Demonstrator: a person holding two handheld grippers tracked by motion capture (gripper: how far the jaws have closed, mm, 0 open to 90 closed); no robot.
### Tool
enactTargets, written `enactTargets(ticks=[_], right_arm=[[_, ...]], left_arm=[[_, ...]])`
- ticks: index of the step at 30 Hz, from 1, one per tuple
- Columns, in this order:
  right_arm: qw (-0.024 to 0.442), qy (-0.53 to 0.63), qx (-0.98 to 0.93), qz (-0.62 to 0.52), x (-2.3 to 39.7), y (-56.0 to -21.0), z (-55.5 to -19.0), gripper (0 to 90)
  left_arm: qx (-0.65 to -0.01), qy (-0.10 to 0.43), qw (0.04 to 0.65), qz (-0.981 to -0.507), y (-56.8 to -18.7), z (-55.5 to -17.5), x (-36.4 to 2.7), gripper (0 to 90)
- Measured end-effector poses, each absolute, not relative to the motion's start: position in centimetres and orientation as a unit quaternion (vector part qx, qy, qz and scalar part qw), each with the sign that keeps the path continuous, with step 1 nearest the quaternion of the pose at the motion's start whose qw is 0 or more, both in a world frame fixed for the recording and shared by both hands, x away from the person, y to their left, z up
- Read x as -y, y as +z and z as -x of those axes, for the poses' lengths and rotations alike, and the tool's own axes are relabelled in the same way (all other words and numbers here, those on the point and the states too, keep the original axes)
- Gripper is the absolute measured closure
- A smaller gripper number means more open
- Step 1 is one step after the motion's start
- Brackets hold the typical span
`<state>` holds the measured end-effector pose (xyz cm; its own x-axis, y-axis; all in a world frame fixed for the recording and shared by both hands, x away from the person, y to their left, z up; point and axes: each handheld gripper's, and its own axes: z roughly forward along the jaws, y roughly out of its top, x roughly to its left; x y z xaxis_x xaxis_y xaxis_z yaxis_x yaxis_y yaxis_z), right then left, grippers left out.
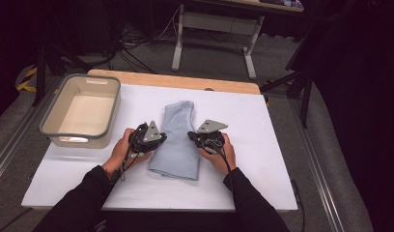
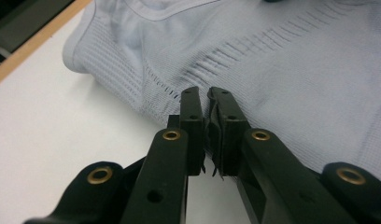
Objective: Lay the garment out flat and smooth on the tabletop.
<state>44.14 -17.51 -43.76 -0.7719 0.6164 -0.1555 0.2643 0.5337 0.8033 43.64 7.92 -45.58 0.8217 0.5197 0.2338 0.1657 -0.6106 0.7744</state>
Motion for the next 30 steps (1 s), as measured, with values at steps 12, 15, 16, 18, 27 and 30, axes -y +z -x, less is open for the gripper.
enactTargets(ticks=[12,15,16,18,27,30], right_arm=[[0.223,0.381,-0.858,-0.264,19.2,-46.0,-43.6,88.6],[0.226,0.380,-0.858,-0.262,19.1,-46.1,-43.5,88.6],[0.228,0.377,-0.859,-0.260,19.1,-46.1,-43.5,88.4],[0.233,0.376,-0.859,-0.259,19.0,-45.9,-43.4,87.3],[0.251,0.369,-0.853,-0.271,19.7,-44.9,-42.8,80.3],[0.252,0.367,-0.854,-0.269,19.9,-44.8,-42.4,78.1]], left_arm=[[-0.199,0.210,0.370,-0.883,-46.6,-43.6,-7.3,88.4],[-0.202,0.210,0.376,-0.880,-46.5,-43.6,-7.4,88.3],[-0.207,0.212,0.380,-0.876,-46.3,-43.5,-7.6,87.4],[-0.215,0.214,0.392,-0.868,-45.8,-43.4,-8.0,81.0],[-0.196,0.198,0.413,-0.867,-44.4,-40.4,-10.4,60.4],[-0.190,0.189,0.416,-0.869,-44.5,-39.4,-11.3,54.5]])
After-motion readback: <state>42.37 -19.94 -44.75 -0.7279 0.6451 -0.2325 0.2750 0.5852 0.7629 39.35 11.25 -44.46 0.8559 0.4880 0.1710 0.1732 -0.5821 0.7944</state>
